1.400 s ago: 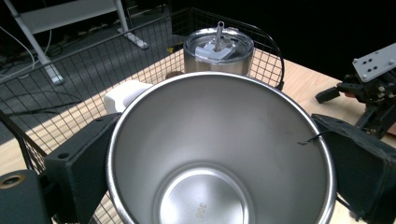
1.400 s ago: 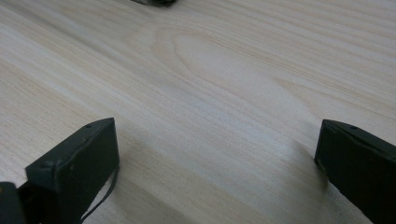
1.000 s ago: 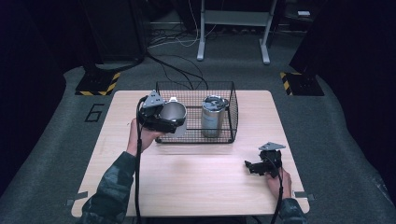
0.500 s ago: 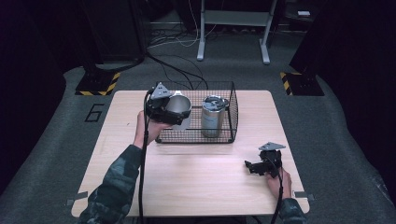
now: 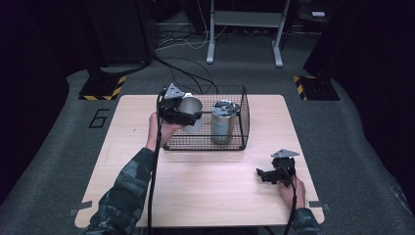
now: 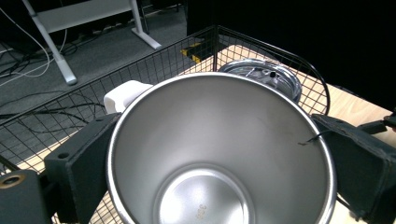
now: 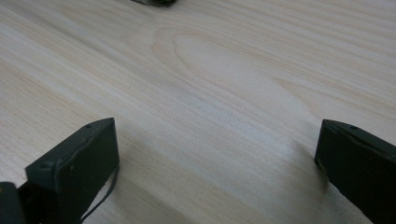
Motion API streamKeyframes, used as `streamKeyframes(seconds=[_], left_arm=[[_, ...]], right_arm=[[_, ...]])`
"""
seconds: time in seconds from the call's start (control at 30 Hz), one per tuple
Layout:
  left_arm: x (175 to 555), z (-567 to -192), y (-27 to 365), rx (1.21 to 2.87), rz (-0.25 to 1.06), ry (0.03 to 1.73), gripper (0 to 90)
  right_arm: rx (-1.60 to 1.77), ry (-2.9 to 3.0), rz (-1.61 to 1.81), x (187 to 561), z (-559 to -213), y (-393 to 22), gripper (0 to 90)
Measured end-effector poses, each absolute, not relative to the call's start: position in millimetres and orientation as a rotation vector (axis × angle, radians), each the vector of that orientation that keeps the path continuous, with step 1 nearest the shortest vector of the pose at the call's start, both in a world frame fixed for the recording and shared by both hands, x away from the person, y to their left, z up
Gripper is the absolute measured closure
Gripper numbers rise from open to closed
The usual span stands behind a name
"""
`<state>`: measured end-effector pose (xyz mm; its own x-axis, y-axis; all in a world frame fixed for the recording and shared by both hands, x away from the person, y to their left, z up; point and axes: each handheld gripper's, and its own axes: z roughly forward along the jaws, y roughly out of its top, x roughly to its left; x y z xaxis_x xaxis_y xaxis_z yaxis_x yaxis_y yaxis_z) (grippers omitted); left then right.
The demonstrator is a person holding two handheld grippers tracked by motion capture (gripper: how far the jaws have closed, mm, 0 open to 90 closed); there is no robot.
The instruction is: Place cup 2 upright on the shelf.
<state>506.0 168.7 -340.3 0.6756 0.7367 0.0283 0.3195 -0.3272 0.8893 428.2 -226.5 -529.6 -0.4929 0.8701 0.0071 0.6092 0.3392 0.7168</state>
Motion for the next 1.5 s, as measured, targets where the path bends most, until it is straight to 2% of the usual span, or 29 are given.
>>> streamKeyframes(seconds=[0.77,1.5], left_arm=[[540,-362,161,1.931,0.506,0.914,6.1],[555,-381,153,1.977,0.49,0.964,6.0]], right_arm=[[1.304,2.232,0.948,428,-530,-226,0.0],[1.305,2.231,0.948,428,-530,-226,0.0]])
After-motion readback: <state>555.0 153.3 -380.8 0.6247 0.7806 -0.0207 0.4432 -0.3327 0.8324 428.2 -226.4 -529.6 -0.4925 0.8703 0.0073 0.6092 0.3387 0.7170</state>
